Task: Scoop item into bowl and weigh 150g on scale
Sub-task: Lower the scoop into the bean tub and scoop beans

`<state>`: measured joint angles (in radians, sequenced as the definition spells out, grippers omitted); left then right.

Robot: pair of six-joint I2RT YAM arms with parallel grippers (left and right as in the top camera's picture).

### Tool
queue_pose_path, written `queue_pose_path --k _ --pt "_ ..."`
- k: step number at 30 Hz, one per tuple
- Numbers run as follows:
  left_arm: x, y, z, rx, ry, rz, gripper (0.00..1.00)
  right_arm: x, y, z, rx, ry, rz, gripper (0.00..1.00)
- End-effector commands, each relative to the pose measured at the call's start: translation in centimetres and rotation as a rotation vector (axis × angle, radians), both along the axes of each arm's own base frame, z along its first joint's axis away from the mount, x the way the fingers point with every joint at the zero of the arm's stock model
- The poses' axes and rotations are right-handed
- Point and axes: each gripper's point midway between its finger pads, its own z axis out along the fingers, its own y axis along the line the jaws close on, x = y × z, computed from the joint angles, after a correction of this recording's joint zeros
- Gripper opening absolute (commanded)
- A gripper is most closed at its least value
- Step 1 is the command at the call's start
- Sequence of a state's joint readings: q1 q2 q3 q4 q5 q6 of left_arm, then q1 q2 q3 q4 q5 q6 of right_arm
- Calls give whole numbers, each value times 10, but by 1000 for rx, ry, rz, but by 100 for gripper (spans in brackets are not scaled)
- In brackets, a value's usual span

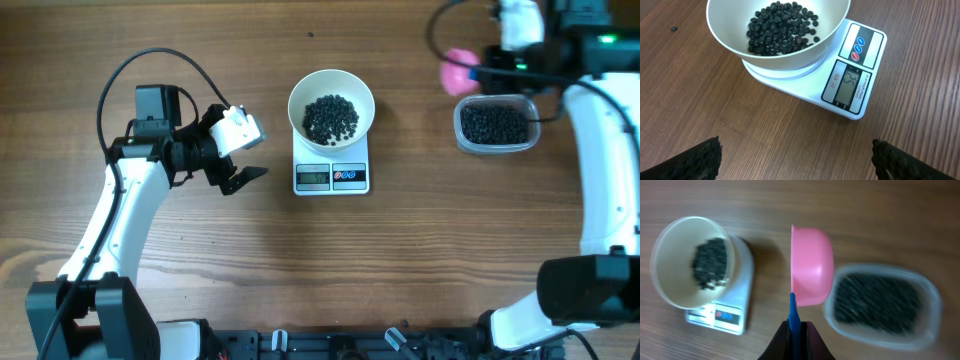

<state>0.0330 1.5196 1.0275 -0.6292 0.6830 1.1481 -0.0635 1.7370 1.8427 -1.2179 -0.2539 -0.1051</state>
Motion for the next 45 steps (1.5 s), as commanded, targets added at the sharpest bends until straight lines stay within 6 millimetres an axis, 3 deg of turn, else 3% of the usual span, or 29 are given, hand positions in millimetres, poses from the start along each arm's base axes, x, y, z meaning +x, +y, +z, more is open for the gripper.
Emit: queue_pose_path --k 1,8,14,18,22,27,37,41,45 --pt "-1 -1 0 -13 -6 -20 100 -12 -41 0 -40 17 -76 4" --pt "-1 -1 0 -13 -6 -20 100 -33 -83 -72 -205 240 -174 4" --pt "-1 -1 0 -13 -6 -20 100 -35 -114 -78 -380 274 -212 4" --pt "-1 -1 0 -13 -6 -20 100 -34 -118 -100 -413 340 -171 4" --pt "-1 -1 0 -13 -6 -20 100 -32 -113 -121 -384 390 -149 4" --pt "-1 -1 0 -13 -6 -20 100 -39 -82 -139 -221 450 -53 4" --pt "-1 -1 0 -13 -6 -20 100 -47 -40 -134 24 467 33 4" --pt "-1 -1 0 -13 -6 -20 100 -46 -41 -129 122 441 26 4" --pt "-1 -1 0 -13 -6 -20 100 -44 -60 -124 206 404 -20 4"
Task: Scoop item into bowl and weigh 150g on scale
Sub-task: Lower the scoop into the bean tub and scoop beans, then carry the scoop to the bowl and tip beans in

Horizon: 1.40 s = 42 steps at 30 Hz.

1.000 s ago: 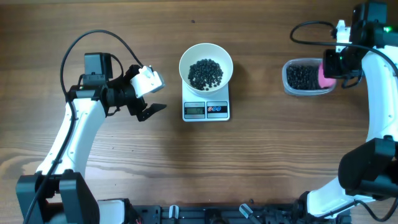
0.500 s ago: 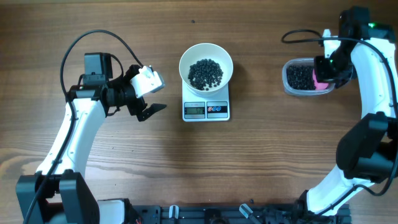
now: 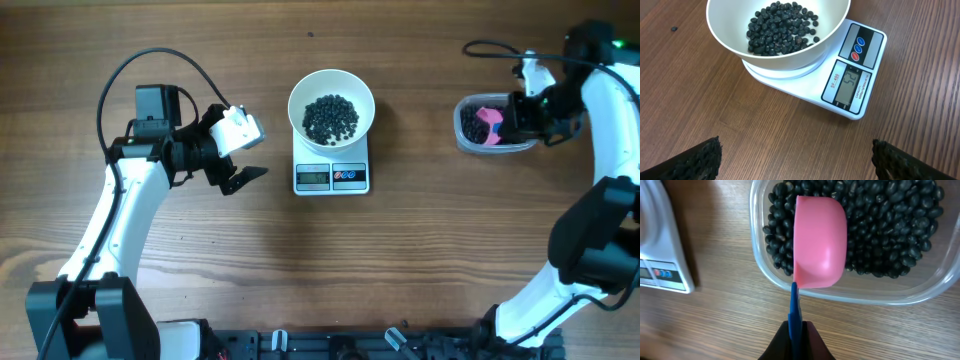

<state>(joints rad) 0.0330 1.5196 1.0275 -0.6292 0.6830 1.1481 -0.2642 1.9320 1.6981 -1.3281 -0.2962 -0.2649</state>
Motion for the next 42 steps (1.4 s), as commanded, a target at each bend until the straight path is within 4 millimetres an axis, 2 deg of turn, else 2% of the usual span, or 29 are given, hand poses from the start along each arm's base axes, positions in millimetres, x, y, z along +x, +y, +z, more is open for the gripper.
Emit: queue_pose_path --k 1,9,13,16,19,20,22,25,28,31,33,37,39,42 --pt "-1 -1 0 -13 -6 -20 100 -2 1 -2 163 -14 -18 4" --pt "-1 -1 0 -13 -6 -20 100 -7 -51 15 317 -134 -160 4" --pt "-1 -1 0 -13 -6 -20 100 -7 -51 36 467 -243 -150 4" --pt "-1 -1 0 -13 -6 -20 100 -6 -32 46 545 -248 -132 4" --pt "-1 -1 0 -13 -6 -20 100 -1 -2 52 595 -234 -76 4" --pt "-1 -1 0 -13 -6 -20 100 3 15 54 599 -220 -37 4" --pt "-1 -1 0 -13 -6 -20 100 8 37 59 599 -212 16 4" --pt "-1 -1 0 -13 -6 -20 100 25 85 83 586 -231 126 4" --pt "-1 -1 0 -13 -6 -20 100 35 123 100 560 -254 199 4" --pt "-1 -1 0 -13 -6 -20 100 39 158 97 397 -239 271 4" --pt "-1 -1 0 -13 -7 -20 100 38 181 94 348 -237 315 4" --pt "-1 -1 0 -13 -6 -20 100 40 210 81 186 -257 378 4" --pt "-1 -1 0 -13 -6 -20 100 44 219 73 13 -293 405 4" --pt "-1 -1 0 -13 -6 -20 100 49 235 70 -185 -366 461 4"
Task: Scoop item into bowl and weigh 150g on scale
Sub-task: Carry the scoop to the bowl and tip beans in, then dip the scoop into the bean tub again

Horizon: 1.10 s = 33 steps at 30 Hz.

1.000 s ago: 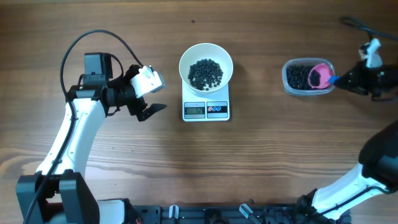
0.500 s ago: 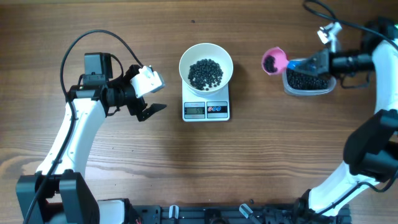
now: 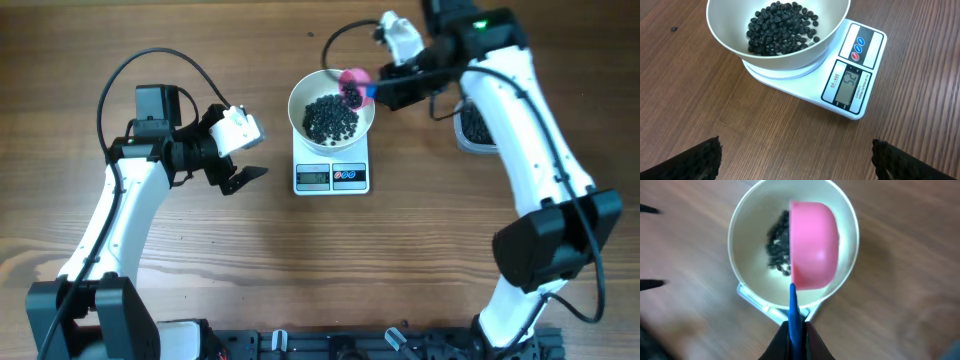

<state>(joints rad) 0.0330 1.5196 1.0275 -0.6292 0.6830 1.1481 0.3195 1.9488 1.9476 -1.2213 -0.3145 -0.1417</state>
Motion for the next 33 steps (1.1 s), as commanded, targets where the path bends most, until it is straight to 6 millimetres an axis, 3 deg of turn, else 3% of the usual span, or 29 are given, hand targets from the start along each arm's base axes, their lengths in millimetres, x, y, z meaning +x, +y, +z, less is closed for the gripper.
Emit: queue_pose_path --k 1,5,9,14,17,22,25,27,30,33 --pt "-1 -1 0 -13 -6 -20 100 14 2 0 -268 -164 -18 4" --pt "-1 -1 0 -13 -6 -20 100 19 14 9 -435 -306 33 4" --pt "-1 -1 0 -13 -7 -20 100 21 19 11 -445 -335 58 4" --pt "-1 -1 0 -13 -7 -20 100 17 35 12 -336 -313 88 4" --pt "-1 -1 0 -13 -6 -20 100 17 32 22 -231 -283 64 4" --pt "-1 -1 0 -13 -6 -20 100 21 -18 63 -51 -257 -76 4" --pt "-1 -1 0 -13 -6 -20 100 17 -88 89 -33 -261 -218 4" --pt "-1 -1 0 -13 -6 -20 100 10 -123 98 -3 -250 -270 4" --pt "-1 -1 0 -13 -6 -20 100 -2 -194 86 -40 -176 -411 4" --pt "-1 -1 0 -13 -6 -20 100 -12 -235 50 -140 -64 -492 4"
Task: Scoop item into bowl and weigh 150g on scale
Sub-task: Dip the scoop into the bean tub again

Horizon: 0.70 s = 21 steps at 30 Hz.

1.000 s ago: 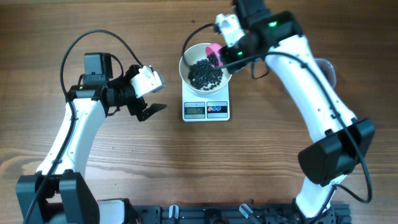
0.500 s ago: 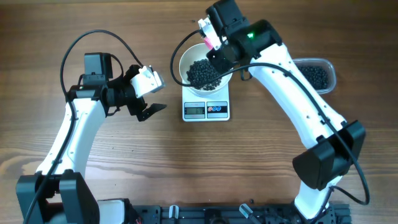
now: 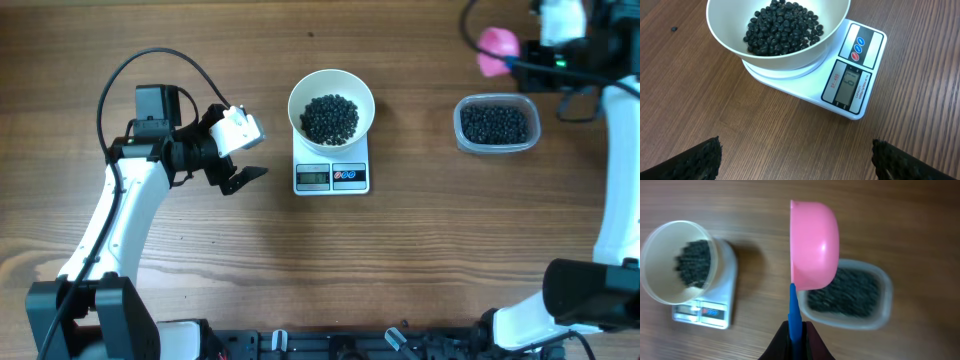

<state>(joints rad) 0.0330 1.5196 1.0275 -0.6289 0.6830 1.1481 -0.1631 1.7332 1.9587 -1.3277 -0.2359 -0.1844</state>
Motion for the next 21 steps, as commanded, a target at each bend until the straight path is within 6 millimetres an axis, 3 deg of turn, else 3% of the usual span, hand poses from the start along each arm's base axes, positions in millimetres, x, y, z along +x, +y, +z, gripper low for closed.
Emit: queue_pose_path --k 1,4,12,17,21 --pt "-1 -1 -1 -13 -6 -20 100 -8 -27 -39 -68 127 -39 4" --pt "-1 -1 -1 -13 -6 -20 100 -18 -42 -83 -133 269 -75 4" --pt "-1 -1 -1 -13 -6 -20 100 -23 -60 -154 -212 438 -99 4" --pt "-1 -1 -1 -13 -6 -20 100 -13 -65 -165 -222 419 -138 4" --pt "-1 -1 -1 -13 -6 -20 100 -11 -38 -171 -122 427 -64 4"
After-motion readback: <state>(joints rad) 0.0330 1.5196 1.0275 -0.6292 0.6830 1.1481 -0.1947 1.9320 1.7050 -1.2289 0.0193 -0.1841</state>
